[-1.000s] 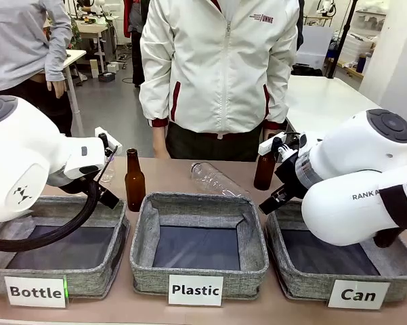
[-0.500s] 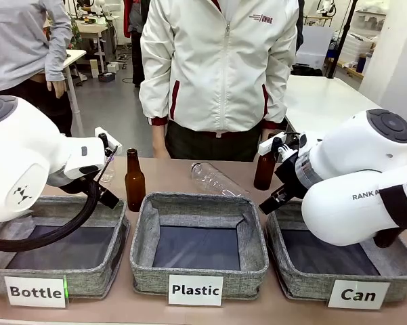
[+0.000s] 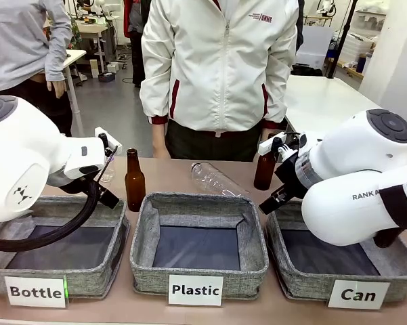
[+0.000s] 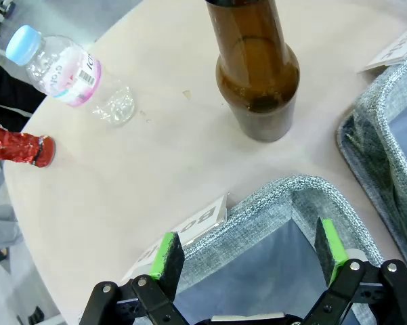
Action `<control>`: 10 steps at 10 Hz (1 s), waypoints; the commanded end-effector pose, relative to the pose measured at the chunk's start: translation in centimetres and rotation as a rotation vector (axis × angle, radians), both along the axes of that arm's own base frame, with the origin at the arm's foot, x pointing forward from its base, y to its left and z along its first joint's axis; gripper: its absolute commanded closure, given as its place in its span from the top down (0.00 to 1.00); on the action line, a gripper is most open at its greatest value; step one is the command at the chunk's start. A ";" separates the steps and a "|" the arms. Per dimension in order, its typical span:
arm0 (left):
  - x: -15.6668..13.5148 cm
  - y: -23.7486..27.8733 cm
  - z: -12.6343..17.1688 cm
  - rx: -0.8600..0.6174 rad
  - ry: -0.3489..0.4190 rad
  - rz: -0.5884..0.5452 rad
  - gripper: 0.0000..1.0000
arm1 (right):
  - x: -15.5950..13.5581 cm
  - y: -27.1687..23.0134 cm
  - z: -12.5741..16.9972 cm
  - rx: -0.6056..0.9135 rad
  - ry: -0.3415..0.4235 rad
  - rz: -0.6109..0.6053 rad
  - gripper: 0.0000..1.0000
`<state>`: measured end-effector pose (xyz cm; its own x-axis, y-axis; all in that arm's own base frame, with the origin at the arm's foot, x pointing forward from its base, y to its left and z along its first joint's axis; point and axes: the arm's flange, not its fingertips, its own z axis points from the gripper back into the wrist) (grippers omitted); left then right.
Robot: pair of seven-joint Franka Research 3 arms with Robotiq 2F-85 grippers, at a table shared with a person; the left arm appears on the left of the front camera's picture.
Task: Sort the can waste into the basket.
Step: Pick up the can waste from the table and place it in the right Fabric basket.
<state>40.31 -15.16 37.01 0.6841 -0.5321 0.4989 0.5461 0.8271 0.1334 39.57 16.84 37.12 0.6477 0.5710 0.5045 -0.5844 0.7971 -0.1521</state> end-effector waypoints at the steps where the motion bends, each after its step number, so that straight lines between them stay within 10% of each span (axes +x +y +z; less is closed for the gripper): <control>1: 0.0 0.0 0.0 0.000 0.000 0.000 1.00 | 0.0 0.0 0.0 0.001 0.000 -0.001 1.00; 6: 0.0 0.0 0.0 0.000 0.000 0.000 1.00 | -0.3 -0.4 1.2 0.025 0.006 0.033 1.00; 10: -6.5 3.6 12.6 -0.356 0.219 -0.109 1.00 | -5.4 -7.3 11.9 0.271 0.276 0.063 1.00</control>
